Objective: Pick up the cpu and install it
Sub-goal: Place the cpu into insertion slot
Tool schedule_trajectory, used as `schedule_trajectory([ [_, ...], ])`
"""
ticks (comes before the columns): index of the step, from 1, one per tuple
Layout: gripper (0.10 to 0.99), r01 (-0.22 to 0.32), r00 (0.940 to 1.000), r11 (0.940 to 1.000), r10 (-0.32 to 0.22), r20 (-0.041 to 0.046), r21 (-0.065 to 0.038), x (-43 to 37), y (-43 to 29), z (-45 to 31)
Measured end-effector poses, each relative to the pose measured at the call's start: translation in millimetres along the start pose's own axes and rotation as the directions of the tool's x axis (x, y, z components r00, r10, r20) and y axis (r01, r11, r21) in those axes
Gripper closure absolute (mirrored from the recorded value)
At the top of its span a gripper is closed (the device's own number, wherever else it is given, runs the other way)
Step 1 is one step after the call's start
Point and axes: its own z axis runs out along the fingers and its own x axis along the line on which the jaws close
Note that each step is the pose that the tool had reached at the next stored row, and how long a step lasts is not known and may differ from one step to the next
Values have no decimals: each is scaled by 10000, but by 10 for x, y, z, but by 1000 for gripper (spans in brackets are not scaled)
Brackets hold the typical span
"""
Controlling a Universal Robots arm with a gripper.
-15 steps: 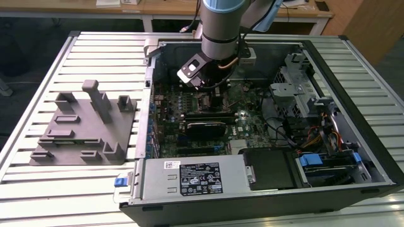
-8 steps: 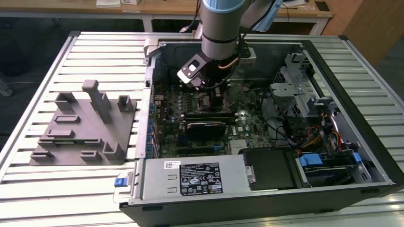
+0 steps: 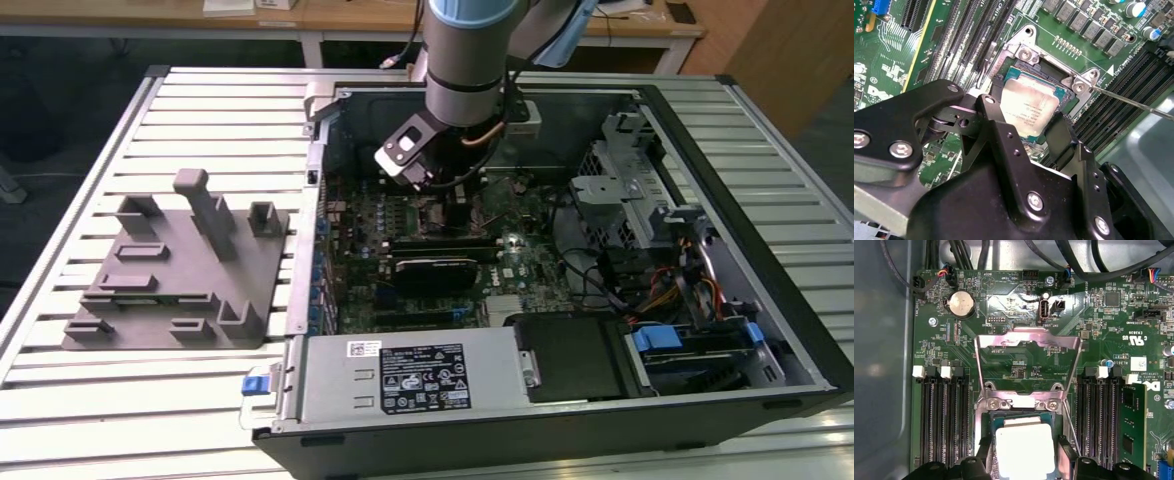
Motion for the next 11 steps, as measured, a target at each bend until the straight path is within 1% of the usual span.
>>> schedule_trajectory([
  [4,471,-63,9998,10000,63,-185,-2,0,-19,-2],
  [5,471,-74,9998,10000,74,-198,-2,1,-19,-1],
  [11,471,-86,9998,10000,86,-198,-2,0,-19,-1],
])
